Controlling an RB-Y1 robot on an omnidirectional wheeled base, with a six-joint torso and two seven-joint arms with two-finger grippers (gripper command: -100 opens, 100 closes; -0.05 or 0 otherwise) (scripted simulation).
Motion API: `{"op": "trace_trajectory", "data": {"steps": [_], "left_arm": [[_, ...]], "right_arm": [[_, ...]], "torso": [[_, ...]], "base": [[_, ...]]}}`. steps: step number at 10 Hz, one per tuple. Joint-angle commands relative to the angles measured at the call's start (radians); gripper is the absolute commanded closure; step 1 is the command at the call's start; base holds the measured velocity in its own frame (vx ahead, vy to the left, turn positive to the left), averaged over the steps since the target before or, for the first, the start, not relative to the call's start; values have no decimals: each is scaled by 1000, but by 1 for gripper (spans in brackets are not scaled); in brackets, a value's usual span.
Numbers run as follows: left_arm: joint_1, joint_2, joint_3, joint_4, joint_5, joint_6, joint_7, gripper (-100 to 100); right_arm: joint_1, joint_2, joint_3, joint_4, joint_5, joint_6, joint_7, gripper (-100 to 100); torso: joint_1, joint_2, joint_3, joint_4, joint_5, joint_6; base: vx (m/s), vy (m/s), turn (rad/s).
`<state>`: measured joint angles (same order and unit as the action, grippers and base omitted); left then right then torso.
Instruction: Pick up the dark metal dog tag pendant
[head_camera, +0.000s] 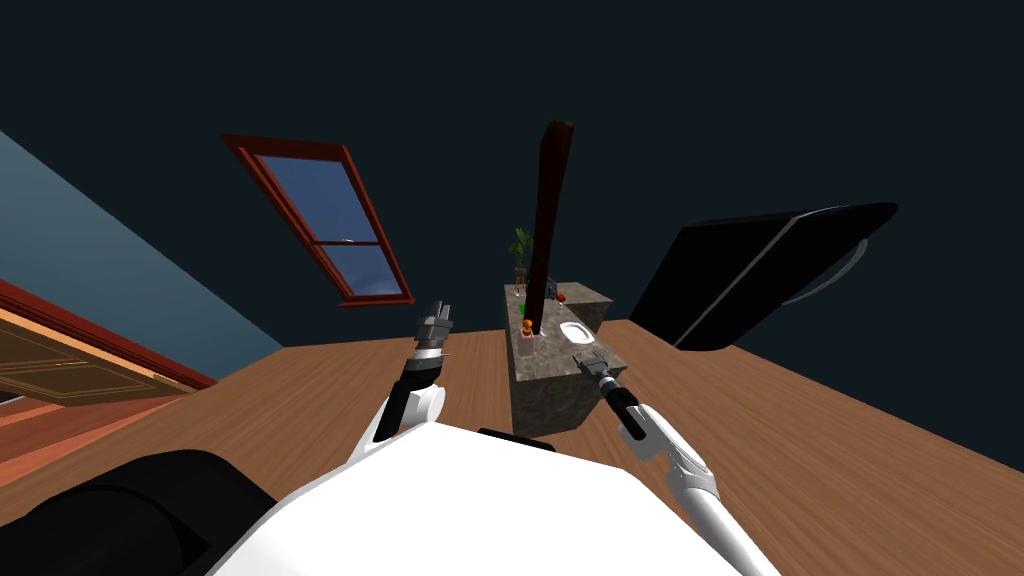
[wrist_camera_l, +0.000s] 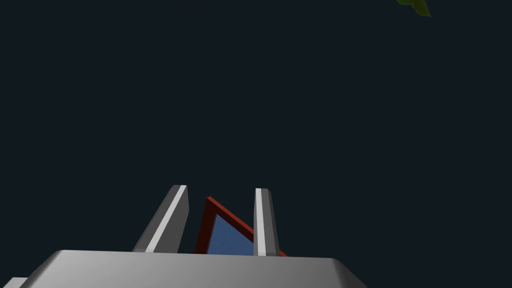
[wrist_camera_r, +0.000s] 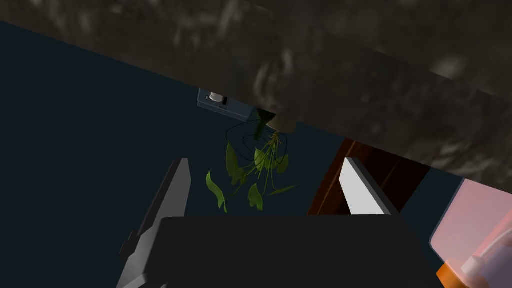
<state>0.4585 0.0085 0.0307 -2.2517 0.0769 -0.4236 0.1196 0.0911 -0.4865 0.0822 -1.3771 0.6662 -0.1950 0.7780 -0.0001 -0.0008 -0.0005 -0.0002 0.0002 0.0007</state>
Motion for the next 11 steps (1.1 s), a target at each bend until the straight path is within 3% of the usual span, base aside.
{"op": "trace_trajectory", "data": {"steps": [1, 2, 6, 8, 9, 11], "left_arm": [[0, 0, 0, 0, 0, 0, 0, 0], [0, 0, 0, 0, 0, 0, 0, 0], [0, 0, 0, 0, 0, 0, 0, 0], [0, 0, 0, 0, 0, 0, 0, 0], [0, 0, 0, 0, 0, 0, 0, 0], [0, 0, 0, 0, 0, 0, 0, 0]], "right_arm": [[0, 0, 0, 0, 0, 0, 0, 0], [-4, -10, -35, 36, -10, -27, 1, -100], [-11, -31, -116, 121, -31, -88, 4, -100], [-8, -32, -108, 107, -30, -75, -1, -100], [-9, -31, -109, 109, -30, -78, 1, 100], [-9, -31, -109, 109, -30, -78, 0, 100]], "torso": [[0, 0, 0, 0, 0, 0], [0, 1, 0, 0, 0, 0], [4, 1, 1, 0, 1, 0], [2, 1, 1, 0, 0, 0], [1, 1, 1, 0, 0, 0], [0, 1, 1, 0, 0, 0]], "base": [[0, 0, 0], [-2, 42, 165], [-3, 57, 148], [-1, 8, 19], [0, 0, 0], [0, 0, 0]]}}
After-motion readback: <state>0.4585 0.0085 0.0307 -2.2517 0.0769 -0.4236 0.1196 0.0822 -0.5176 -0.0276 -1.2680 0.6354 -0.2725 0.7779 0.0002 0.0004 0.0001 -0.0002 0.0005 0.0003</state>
